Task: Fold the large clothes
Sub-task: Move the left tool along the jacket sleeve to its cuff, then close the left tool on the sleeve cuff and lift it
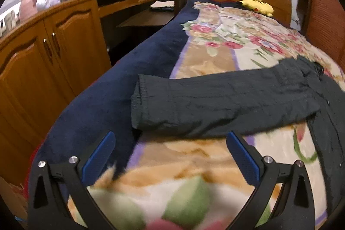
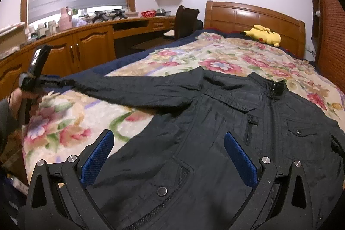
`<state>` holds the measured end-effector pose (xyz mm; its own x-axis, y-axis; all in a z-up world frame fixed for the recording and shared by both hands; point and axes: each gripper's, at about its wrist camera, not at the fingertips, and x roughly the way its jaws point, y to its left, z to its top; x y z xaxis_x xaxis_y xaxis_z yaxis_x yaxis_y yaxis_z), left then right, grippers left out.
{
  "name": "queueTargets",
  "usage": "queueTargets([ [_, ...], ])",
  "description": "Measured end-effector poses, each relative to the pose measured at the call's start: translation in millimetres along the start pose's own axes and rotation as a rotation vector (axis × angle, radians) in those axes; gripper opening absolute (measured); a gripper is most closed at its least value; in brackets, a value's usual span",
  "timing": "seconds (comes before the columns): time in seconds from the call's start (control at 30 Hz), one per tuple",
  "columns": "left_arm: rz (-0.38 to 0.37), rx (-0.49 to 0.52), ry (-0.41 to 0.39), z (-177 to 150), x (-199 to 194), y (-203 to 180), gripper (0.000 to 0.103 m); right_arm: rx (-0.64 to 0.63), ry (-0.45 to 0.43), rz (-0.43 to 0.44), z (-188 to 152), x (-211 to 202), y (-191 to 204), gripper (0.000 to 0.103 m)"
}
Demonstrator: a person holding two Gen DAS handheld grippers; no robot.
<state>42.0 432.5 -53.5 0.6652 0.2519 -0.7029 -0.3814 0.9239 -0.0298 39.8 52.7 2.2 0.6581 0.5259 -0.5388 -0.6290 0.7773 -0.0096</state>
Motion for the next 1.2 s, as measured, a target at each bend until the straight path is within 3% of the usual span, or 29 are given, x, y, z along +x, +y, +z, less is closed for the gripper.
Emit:
queueTargets([
  [0.1, -0.013, -0.030, 0.013, 7.6, 9.5, 7.7, 0.102, -0.011, 0.005, 0.000, -1.3, 0.6, 2.6, 0.103],
  [0.33, -0.019, -0.134, 0.071, 15.5, 38.6, 28.4, 0.085, -0.015, 0.011, 0.001, -1.6, 2.6, 4.7, 0.103],
  [0.47, -0.035, -0.199, 0.102, 13.2, 52.4, 37.4, 0.070, -0.015, 0.018, 0.005, -1.7, 3.6, 4.8, 0.103],
  [0.63, -0.048, -0.216, 0.128, 11.2, 62.8, 33.2, 0.067, -0.016, 0.027, 0.014, -2.6, 1.2, 2.2, 0.103],
  [0.77, -0.083, -0.226, 0.158, 13.2, 69.9, 24.7, 0.034, -0.016, 0.043, 0.019, -5.1, -2.6, -3.3, 0.103],
  [0.8, -0.087, -0.221, 0.162, 14.7, 69.4, 20.2, 0.024, -0.013, 0.045, 0.020, -5.6, -4.1, -6.0, 0.103],
  [0.87, -0.077, -0.187, 0.151, 21.1, 63.0, 7.4, 0.019, -0.005, 0.044, 0.016, -6.0, -8.0, -11.9, 0.103],
  [1.2, -0.146, -0.011, -0.009, 69.6, -19.0, -89.9, 0.014, 0.012, 0.027, -0.046, -8.3, -32.7, -46.5, 0.103],
])
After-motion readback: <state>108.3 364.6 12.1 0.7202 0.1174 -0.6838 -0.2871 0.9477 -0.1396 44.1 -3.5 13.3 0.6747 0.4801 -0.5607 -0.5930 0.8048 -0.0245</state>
